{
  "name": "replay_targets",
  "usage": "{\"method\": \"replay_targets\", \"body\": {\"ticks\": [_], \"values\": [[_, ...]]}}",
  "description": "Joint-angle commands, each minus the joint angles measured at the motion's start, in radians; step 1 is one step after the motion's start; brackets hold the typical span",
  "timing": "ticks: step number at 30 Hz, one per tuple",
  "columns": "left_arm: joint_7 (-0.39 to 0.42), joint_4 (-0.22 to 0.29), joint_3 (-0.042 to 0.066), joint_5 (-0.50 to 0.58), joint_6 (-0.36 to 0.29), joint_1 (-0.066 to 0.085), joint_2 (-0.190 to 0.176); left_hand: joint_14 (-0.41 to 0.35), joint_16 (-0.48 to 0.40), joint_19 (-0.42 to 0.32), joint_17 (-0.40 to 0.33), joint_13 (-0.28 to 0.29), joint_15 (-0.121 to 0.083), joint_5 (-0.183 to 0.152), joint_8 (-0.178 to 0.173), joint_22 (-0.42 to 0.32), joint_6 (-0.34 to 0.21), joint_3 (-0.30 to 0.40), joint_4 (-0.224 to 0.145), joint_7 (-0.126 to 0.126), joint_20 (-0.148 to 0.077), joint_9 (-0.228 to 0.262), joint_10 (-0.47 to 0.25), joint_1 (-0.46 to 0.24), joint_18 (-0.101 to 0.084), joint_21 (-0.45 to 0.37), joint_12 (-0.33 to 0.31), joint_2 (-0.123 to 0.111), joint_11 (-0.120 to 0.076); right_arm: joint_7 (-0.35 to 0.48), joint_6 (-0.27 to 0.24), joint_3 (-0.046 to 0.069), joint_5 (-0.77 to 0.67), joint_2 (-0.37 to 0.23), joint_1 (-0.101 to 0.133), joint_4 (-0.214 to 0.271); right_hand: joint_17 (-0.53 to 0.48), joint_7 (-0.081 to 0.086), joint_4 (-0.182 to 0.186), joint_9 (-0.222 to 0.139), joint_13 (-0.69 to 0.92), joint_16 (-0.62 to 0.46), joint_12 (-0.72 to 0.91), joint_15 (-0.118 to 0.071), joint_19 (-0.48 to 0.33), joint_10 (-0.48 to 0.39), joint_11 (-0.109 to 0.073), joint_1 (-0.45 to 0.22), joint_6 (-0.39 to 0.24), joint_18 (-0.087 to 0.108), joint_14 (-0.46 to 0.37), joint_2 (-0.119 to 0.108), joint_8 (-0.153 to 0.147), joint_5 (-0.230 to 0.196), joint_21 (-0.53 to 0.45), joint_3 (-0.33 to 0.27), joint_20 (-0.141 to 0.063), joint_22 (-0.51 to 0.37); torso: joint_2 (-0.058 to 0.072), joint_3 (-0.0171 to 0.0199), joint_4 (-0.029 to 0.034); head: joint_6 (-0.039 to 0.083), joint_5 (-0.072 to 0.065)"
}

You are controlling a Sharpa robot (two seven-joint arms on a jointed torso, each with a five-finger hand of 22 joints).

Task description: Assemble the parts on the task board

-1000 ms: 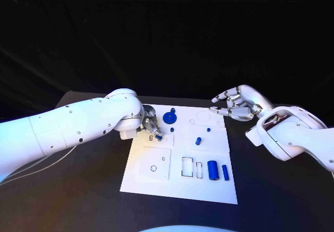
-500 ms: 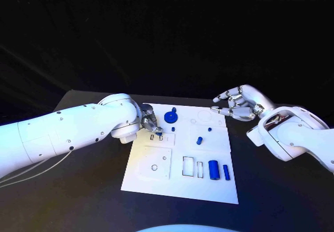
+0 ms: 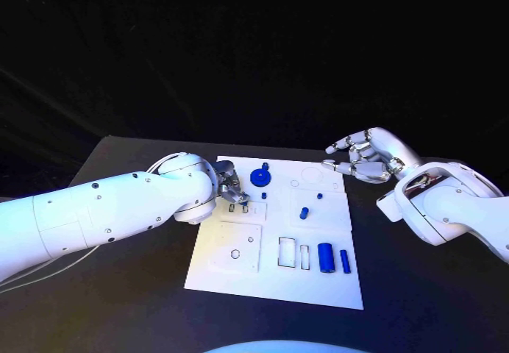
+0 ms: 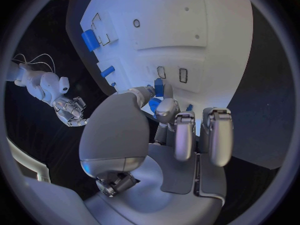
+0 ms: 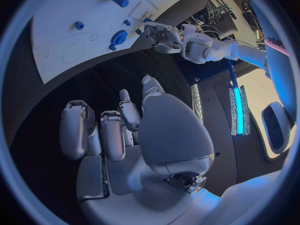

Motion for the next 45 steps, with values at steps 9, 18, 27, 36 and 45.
{"method": "replay_targets", "body": {"ticks": [9,18,27,36,45], "values": [[-0.033,-0.001,0.0,-0.023,0.052,-0.007,0.008,0.107,0.002,0.104,0.263,-0.001,-0.008,-0.002,0.006,0.263,0.007,0.176,-0.176,-0.009,-0.003,0.002,0.008,-0.007,-0.015,0.003,0.003,0.007,0.0,0.02,-0.01,0.0,-0.006,0.003,-0.002,0.0,0.108,-0.003,0.001,0.001,-0.003,-0.006,-0.003,-0.007,-0.001,-0.002,-0.006,0.002,0.005,0.015,0.07,0.01,0.007,0.008,-0.004,-0.008,-0.004,0.105,0.0,-0.0002,0.0014,-0.007,-0.002],[-0.037,-0.012,0.0,-0.014,0.075,-0.008,0.015,0.107,0.002,0.104,0.263,-0.005,-0.008,-0.002,0.008,0.263,0.008,0.178,-0.177,-0.01,-0.003,0.005,0.007,-0.013,-0.015,0.003,-0.001,0.004,0.0,0.019,-0.006,0.0,-0.006,0.004,-0.003,0.0,0.108,-0.003,0.001,0.001,-0.003,-0.006,-0.003,-0.007,-0.001,-0.002,-0.006,0.002,0.005,0.015,0.07,0.01,0.007,0.008,-0.004,-0.008,-0.004,0.105,0.001,-0.0005,0.0002,-0.009,-0.002],[-0.038,-0.018,0.0,-0.006,0.097,-0.008,0.018,0.107,0.002,0.104,0.263,-0.006,-0.009,-0.002,0.008,0.263,0.009,0.178,-0.178,-0.011,-0.004,0.006,0.007,-0.015,-0.015,0.003,-0.002,0.003,-0.001,0.018,-0.004,0.0,-0.005,0.005,-0.003,-0.001,0.107,-0.003,0.001,0.001,-0.004,-0.006,-0.004,-0.007,-0.002,-0.002,-0.006,0.001,0.005,0.016,0.07,0.01,0.007,0.009,-0.005,-0.009,-0.004,0.105,0.0,0.0002,0.0014,-0.015,-0.003],[-0.038,-0.018,0.0,0.0,0.11,-0.008,0.018,0.107,0.002,0.104,0.263,0.0,-0.009,-0.003,0.01,0.263,0.01,0.18,-0.178,-0.012,-0.004,0.009,0.01,-0.02,-0.015,0.003,0.003,0.001,-0.002,0.018,-0.001,0.0,-0.004,0.006,-0.004,-0.002,0.107,-0.003,0.002,0.001,-0.003,-0.006,-0.004,-0.007,-0.002,-0.002,-0.006,0.001,0.005,0.016,0.07,0.01,0.007,0.009,-0.005,-0.009,-0.004,0.105,0.0,0.0007,0.0007,-0.014,-0.002],[-0.038,-0.019,-0.001,0.008,0.123,-0.008,0.018,0.107,0.002,0.104,0.263,0.006,-0.01,-0.004,0.014,0.263,0.013,0.179,-0.179,-0.015,-0.005,0.014,0.016,-0.03,-0.015,0.003,0.01,-0.003,-0.003,0.02,-0.001,0.0,-0.003,0.007,-0.005,0.002,0.107,-0.003,0.002,0.001,-0.004,-0.006,-0.004,-0.007,-0.001,-0.002,-0.006,0.0,0.005,0.016,0.07,0.012,0.007,0.017,-0.005,-0.009,-0.004,0.105,0.0,0.0008,0.0009,-0.014,-0.004]]}}
